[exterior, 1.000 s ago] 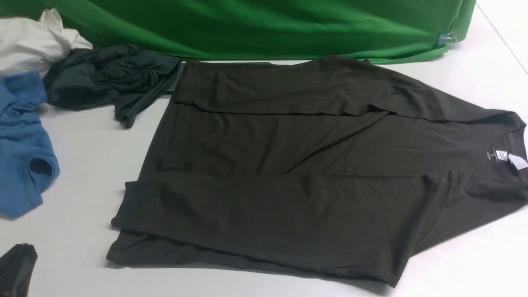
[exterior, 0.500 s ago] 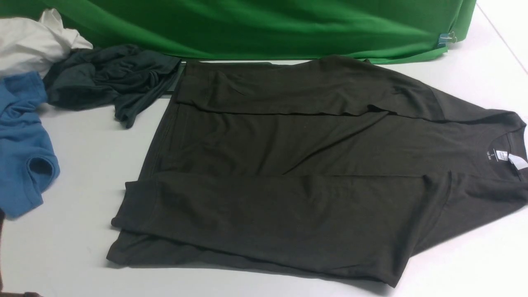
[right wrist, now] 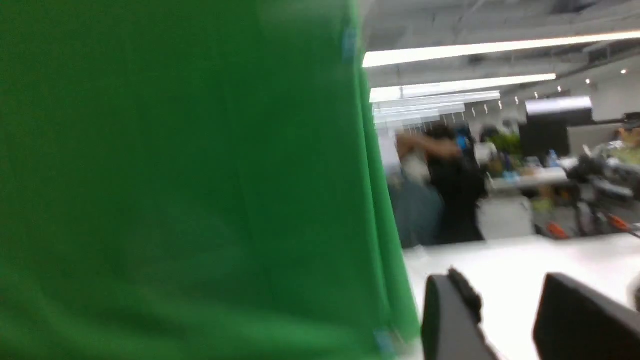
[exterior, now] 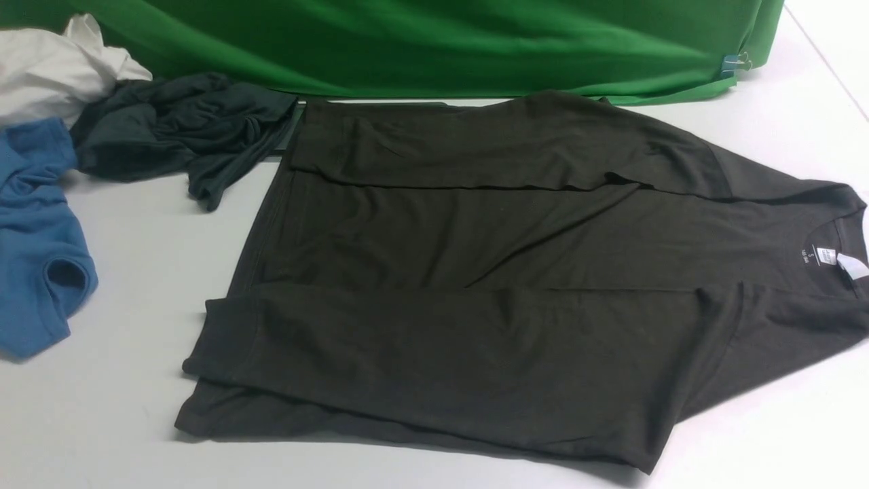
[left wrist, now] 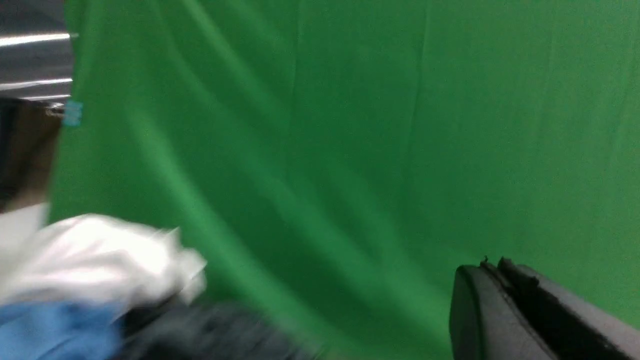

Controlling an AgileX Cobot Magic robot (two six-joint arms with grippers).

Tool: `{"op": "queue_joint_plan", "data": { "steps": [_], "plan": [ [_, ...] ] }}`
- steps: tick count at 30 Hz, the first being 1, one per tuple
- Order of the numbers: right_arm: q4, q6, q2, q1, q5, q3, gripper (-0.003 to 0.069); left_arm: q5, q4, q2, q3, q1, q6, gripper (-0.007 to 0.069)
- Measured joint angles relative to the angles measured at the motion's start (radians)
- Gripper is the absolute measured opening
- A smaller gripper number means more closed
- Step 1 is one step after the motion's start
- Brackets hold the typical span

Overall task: Fold a long-sleeved shirt on a white desktop.
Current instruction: 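Grasp the left edge of the dark T-shirt lying flat on the table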

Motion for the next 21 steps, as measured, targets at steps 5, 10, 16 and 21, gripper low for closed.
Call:
{"op": "queue_joint_plan", "data": {
  "steps": [5, 10, 16, 21],
  "plan": [
    [0.006, 0.208, -0.001, 0.0, -0.166, -0.035, 0.024, -0.065, 0.012, 0.013, -0.105, 0.0, -0.097, 0.002],
    [0.007, 0.241, 0.071, 0.0, -0.012, -0.362, 0.024, 0.216, 0.022, 0.186, -0.466, 0.0, -0.094, 0.002],
    [0.004, 0.164, 0.321, 0.0, 0.311, -0.733, 0.024, 0.649, 0.05, 0.477, -0.831, 0.0, -0.034, 0.002],
    [0.004, -0.018, 0.546, 0.0, 0.665, -0.961, 0.024, 0.831, 0.132, 0.687, -0.973, -0.01, 0.146, 0.002]
  ]
}}
